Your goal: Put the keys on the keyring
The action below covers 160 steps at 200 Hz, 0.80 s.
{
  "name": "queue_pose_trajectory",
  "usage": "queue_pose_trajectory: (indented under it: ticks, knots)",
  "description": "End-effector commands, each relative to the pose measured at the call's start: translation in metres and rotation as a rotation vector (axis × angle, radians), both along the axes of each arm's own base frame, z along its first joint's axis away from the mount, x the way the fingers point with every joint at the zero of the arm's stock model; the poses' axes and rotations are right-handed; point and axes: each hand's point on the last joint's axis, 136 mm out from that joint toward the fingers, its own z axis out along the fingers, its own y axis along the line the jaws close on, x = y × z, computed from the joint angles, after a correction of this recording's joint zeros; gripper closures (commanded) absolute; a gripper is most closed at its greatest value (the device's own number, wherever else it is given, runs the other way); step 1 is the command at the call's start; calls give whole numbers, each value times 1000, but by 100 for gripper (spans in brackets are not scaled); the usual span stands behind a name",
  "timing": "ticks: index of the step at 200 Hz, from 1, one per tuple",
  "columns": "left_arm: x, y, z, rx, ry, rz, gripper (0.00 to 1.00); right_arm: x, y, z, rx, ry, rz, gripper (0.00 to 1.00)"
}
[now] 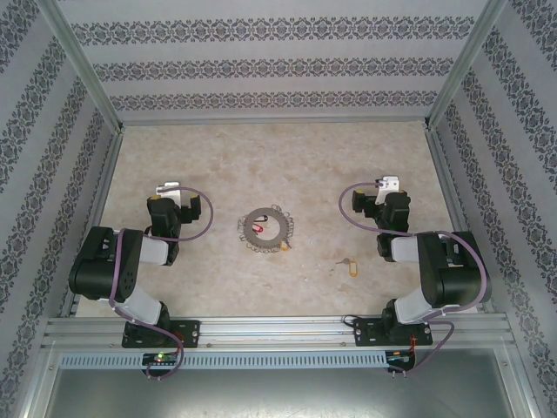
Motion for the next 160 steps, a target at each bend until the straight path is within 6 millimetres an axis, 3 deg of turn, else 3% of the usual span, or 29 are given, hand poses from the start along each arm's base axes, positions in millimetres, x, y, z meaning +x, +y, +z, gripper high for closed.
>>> queue_pose_trajectory:
  ticks: [1,160]
  knots:
    - [7,2,11,-11,-45,0,0,6,2,14,7,-46,-1,2]
    - [7,1,12,-14,-47,-8,0,6,0,16,10,-52,-10,2]
